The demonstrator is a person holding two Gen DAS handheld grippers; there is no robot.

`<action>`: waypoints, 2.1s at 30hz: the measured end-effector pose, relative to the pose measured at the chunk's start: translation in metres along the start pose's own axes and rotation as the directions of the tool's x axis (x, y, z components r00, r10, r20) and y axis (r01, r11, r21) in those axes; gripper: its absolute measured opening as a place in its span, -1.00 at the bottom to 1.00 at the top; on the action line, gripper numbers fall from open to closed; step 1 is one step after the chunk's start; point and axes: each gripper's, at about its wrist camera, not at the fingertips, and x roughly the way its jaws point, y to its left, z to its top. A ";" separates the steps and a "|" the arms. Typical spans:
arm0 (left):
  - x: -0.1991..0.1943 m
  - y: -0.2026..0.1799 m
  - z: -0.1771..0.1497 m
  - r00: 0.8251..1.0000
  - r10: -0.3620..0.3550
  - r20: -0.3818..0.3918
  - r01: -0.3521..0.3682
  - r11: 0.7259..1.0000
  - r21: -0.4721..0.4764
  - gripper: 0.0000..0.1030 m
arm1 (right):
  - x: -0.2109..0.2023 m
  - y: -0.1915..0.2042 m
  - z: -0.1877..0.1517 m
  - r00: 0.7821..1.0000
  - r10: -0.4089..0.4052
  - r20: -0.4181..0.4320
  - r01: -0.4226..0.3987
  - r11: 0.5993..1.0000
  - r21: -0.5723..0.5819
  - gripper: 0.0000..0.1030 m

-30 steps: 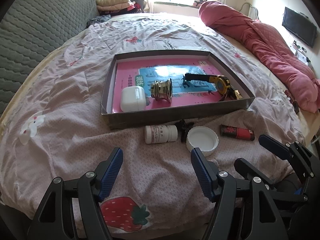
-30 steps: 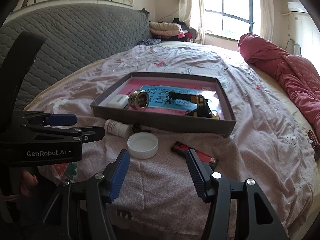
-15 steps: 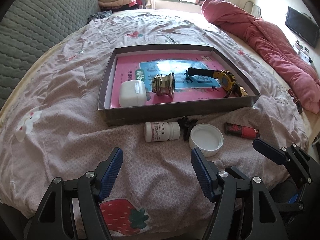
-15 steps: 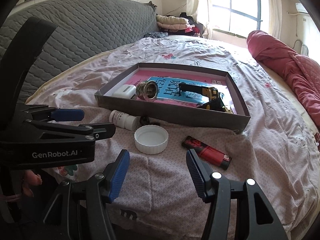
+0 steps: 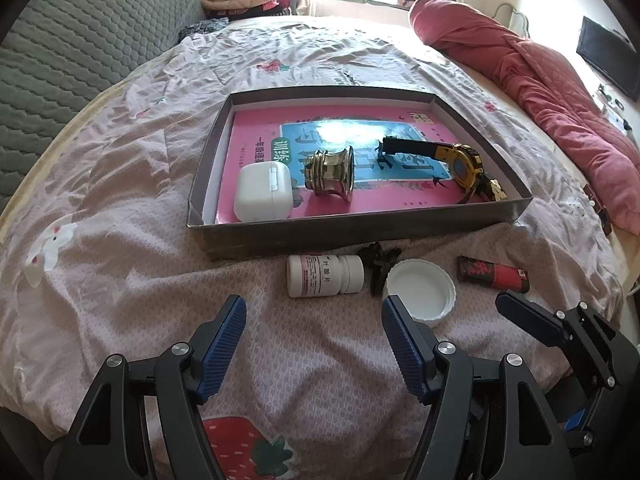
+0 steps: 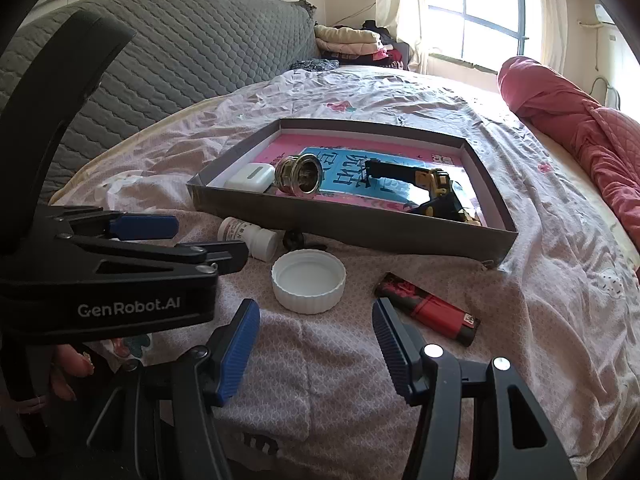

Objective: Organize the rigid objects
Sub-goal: 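Move the left tool to the white pill bottle and close on it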

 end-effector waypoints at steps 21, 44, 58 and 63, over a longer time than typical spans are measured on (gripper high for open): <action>0.029 0.001 0.010 0.999 0.005 -0.035 -0.006 0.999 -0.051 0.40 | 0.023 0.003 0.002 1.000 0.002 -0.016 -0.002 1.000 0.000 0.13; 0.050 0.007 0.018 0.998 0.020 -0.067 -0.025 0.997 -0.075 0.40 | 0.045 -0.006 0.009 1.000 0.022 -0.018 -0.022 0.999 0.025 0.13; 0.054 0.009 0.016 0.998 0.010 -0.068 -0.015 0.998 -0.066 0.40 | 0.056 -0.007 0.015 0.999 0.044 -0.011 -0.044 0.999 0.012 0.11; 0.055 0.008 0.016 0.998 0.016 -0.068 -0.020 0.998 -0.062 0.40 | 0.055 -0.010 0.016 0.998 0.055 -0.004 -0.055 0.998 0.016 -0.02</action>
